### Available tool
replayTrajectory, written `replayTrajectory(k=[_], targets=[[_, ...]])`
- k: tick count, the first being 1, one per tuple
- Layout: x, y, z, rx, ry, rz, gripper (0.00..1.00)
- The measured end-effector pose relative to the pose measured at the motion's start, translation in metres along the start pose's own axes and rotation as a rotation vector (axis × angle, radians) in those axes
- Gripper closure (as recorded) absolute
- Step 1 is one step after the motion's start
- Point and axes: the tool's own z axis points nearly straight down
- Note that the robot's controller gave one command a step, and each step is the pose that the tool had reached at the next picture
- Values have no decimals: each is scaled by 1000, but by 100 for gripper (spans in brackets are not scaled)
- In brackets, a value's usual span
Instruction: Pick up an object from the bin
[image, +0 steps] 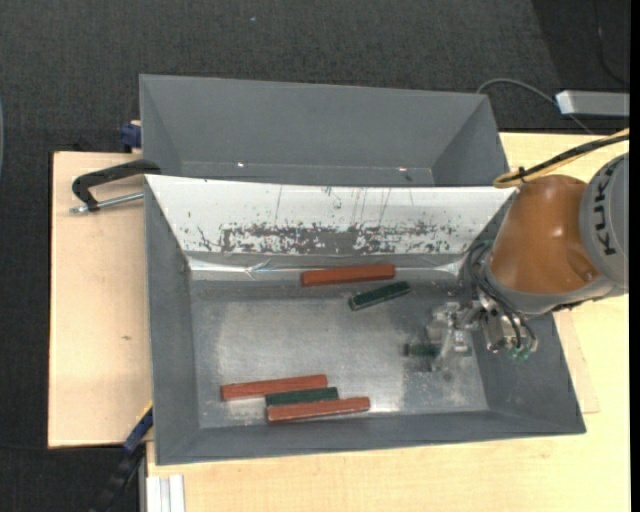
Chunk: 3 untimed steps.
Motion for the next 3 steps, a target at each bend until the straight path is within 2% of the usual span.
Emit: replayTrajectory(k=[1,3], targets=[[1,0,-21,-1,5,0,100],[-2,0,-65,1,-7,0,100]])
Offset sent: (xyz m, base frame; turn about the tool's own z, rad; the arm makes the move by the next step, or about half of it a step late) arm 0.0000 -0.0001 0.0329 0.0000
